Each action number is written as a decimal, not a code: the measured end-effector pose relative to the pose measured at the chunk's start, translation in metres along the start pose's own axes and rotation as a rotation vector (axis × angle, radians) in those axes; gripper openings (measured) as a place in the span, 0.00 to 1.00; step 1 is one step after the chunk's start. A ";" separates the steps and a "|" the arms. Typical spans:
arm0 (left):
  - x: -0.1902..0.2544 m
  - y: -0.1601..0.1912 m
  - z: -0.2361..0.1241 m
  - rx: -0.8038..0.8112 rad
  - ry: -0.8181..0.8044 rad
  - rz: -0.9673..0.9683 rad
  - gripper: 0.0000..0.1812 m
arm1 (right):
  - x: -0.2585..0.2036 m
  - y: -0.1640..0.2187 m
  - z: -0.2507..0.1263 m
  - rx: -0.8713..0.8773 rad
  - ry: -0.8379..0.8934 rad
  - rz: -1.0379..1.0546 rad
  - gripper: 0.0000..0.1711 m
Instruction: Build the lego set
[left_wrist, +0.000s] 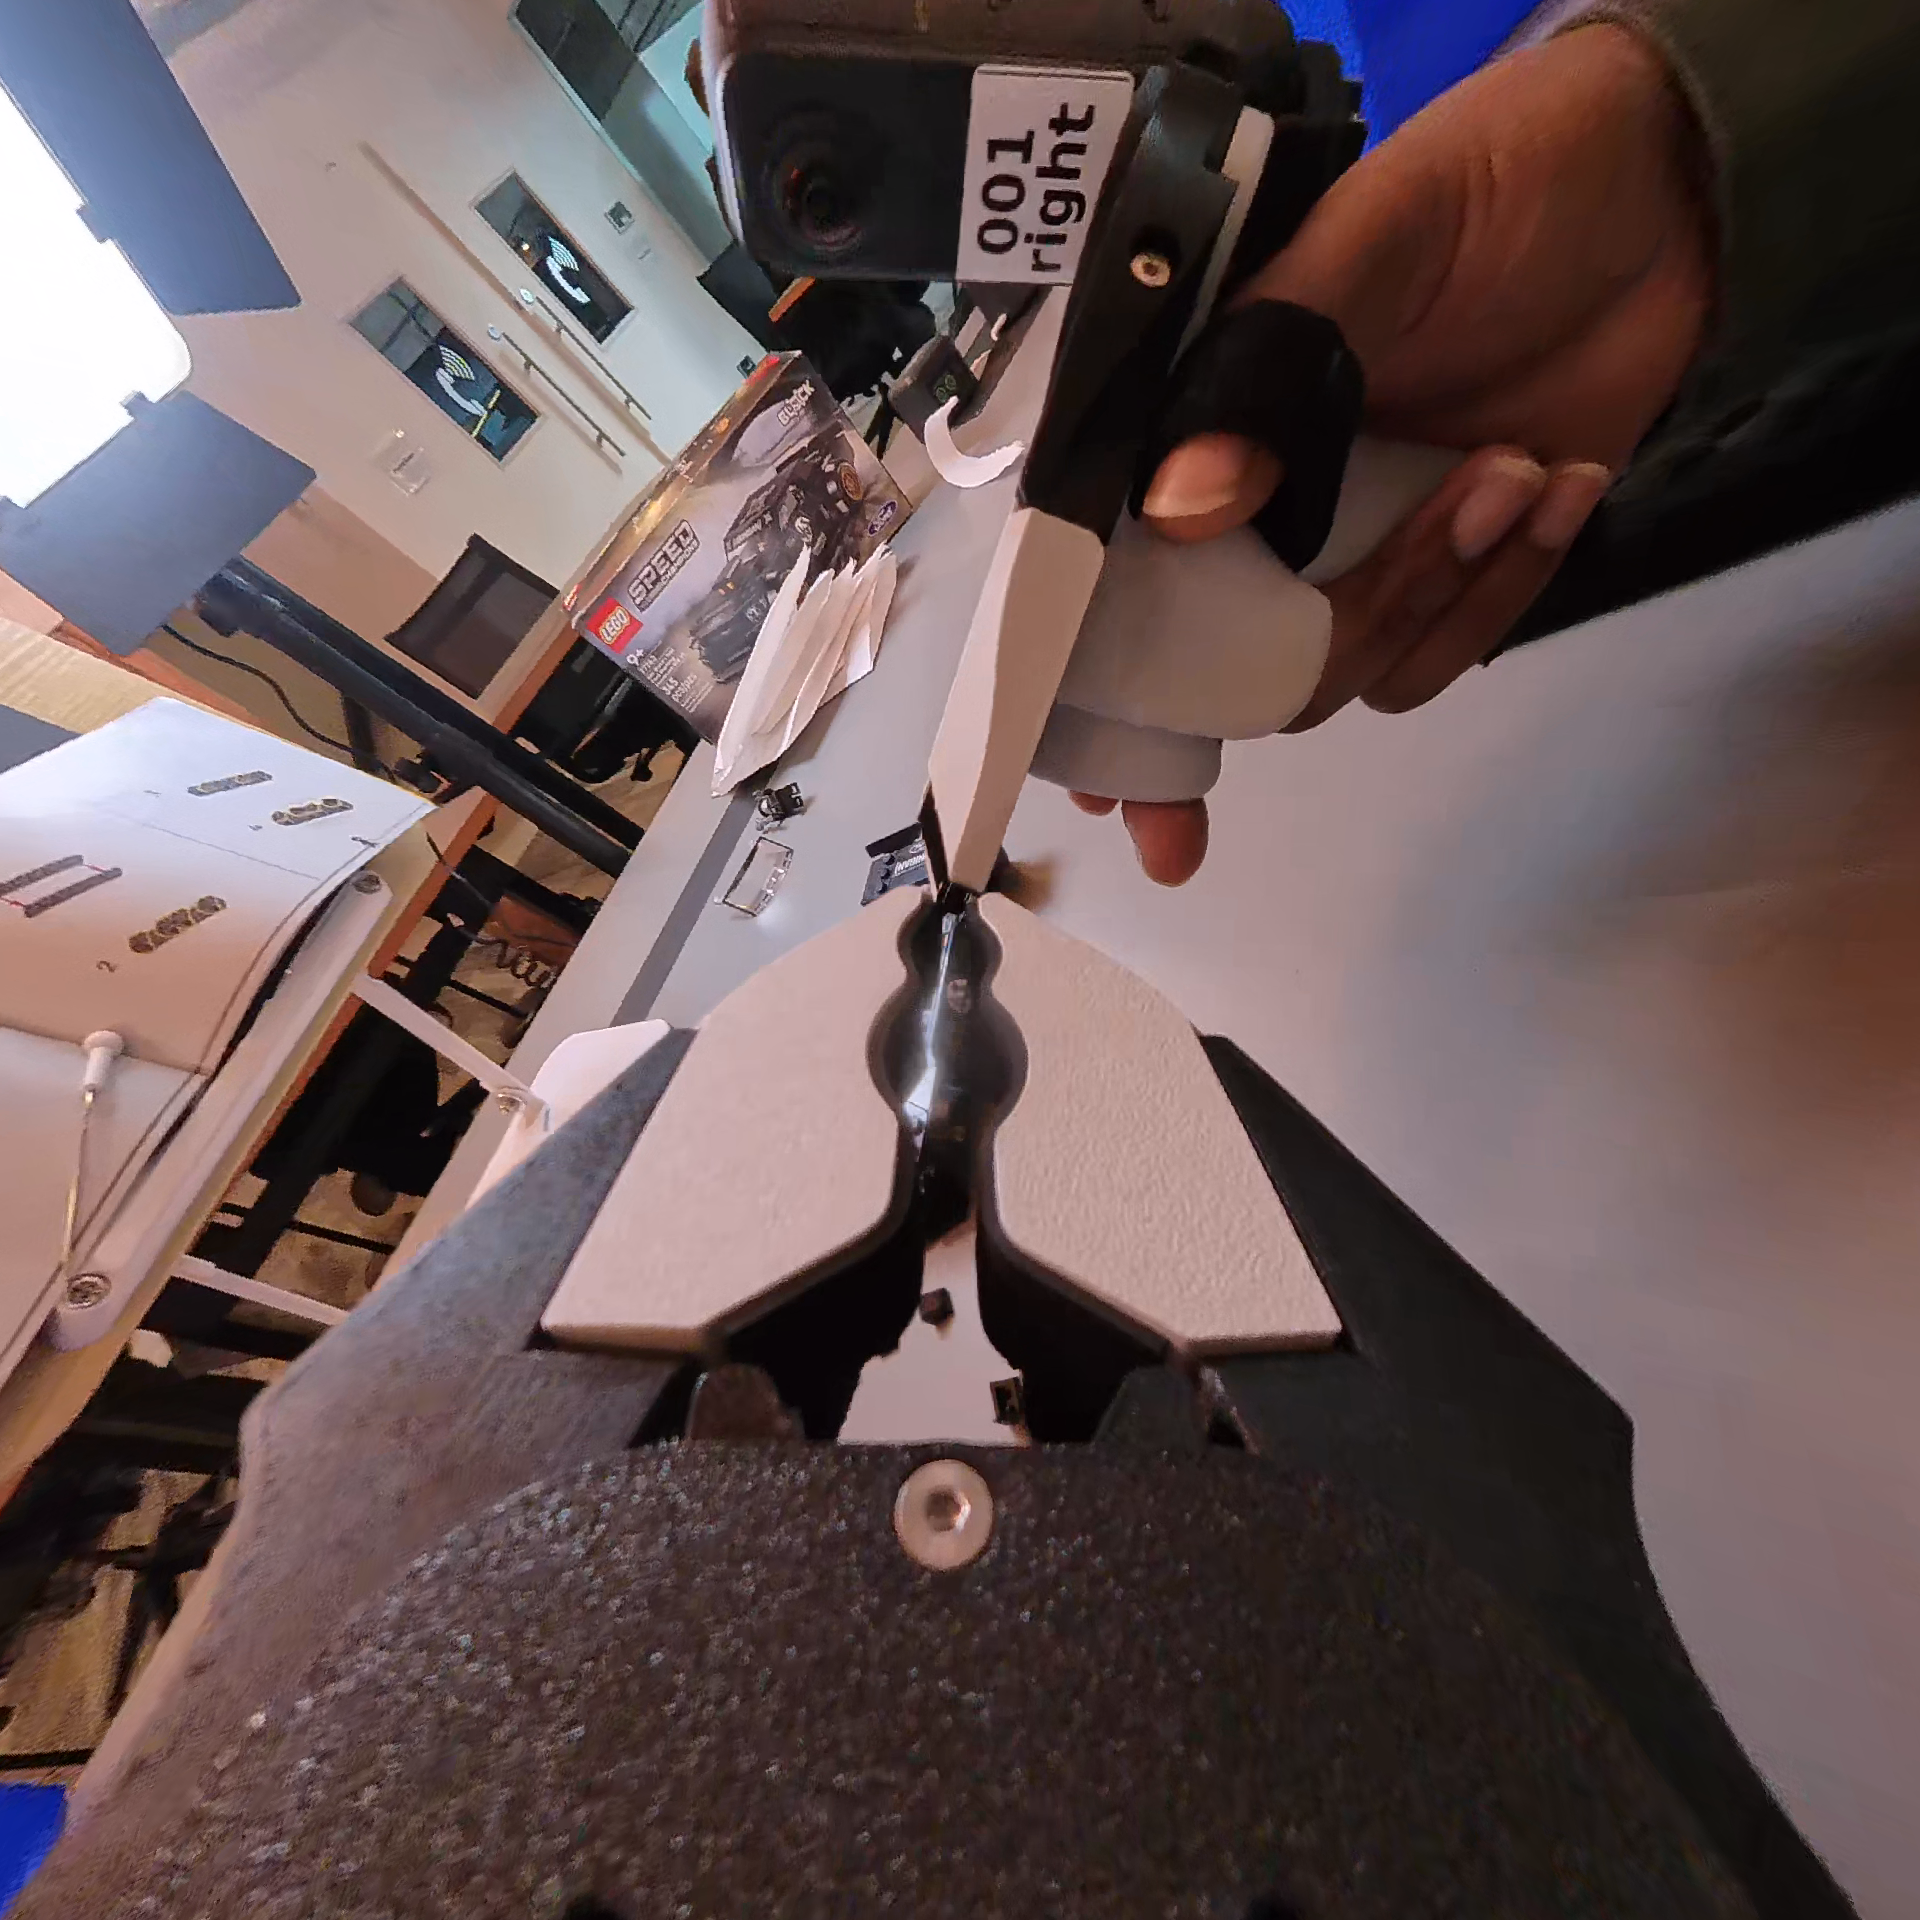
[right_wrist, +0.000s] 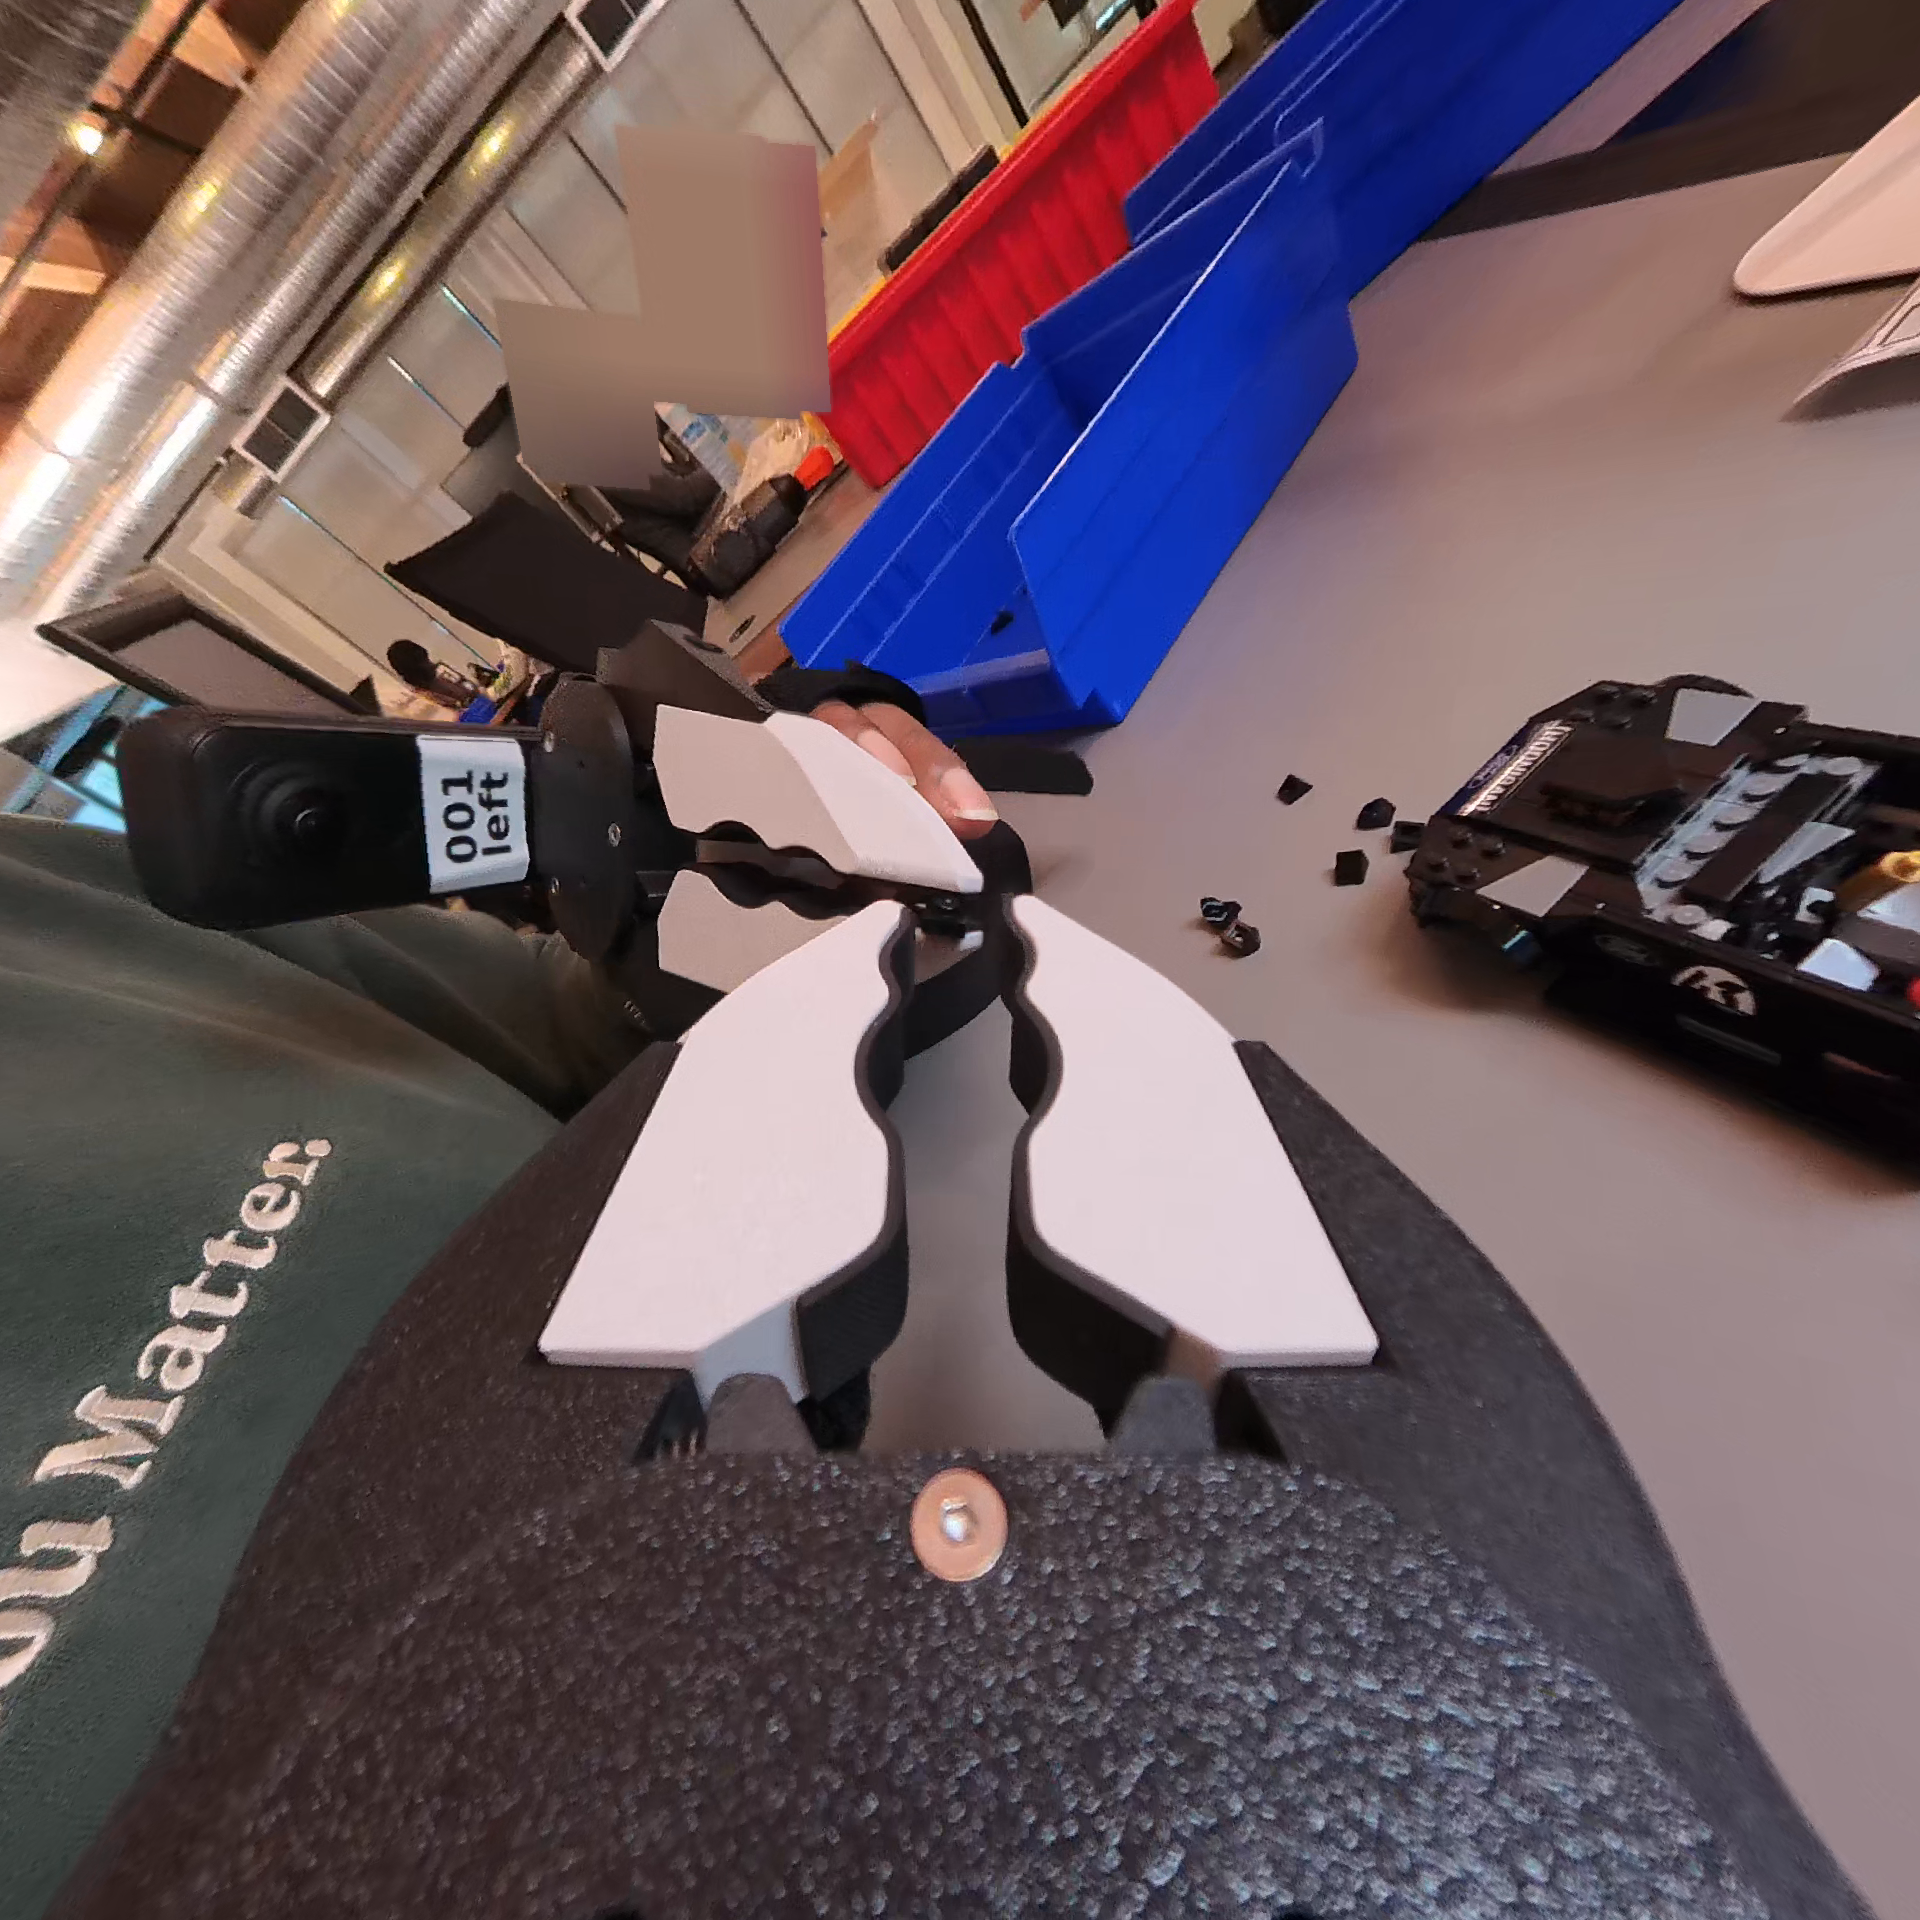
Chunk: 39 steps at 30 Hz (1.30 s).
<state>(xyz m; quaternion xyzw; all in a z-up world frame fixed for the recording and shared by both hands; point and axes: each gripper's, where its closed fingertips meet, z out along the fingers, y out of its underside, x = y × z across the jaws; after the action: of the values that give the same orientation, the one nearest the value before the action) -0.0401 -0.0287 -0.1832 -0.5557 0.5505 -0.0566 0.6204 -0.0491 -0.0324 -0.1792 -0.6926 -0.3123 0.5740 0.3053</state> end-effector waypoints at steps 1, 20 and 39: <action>0.001 0.000 0.000 -0.004 -0.001 0.013 0.02 | 0.000 0.001 0.001 -0.004 -0.002 -0.001 0.07; -0.003 0.020 0.003 -0.036 0.048 -0.186 0.07 | 0.140 0.032 -0.086 -0.517 0.433 -0.465 0.05; 0.006 0.036 0.011 -0.061 0.119 -0.254 0.06 | 0.167 0.046 -0.125 -0.754 0.315 -0.518 0.06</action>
<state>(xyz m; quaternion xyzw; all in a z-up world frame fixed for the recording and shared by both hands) -0.0491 -0.0122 -0.2163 -0.6351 0.5129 -0.1507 0.5576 0.1022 0.0624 -0.2966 -0.7329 -0.6108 0.2140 0.2097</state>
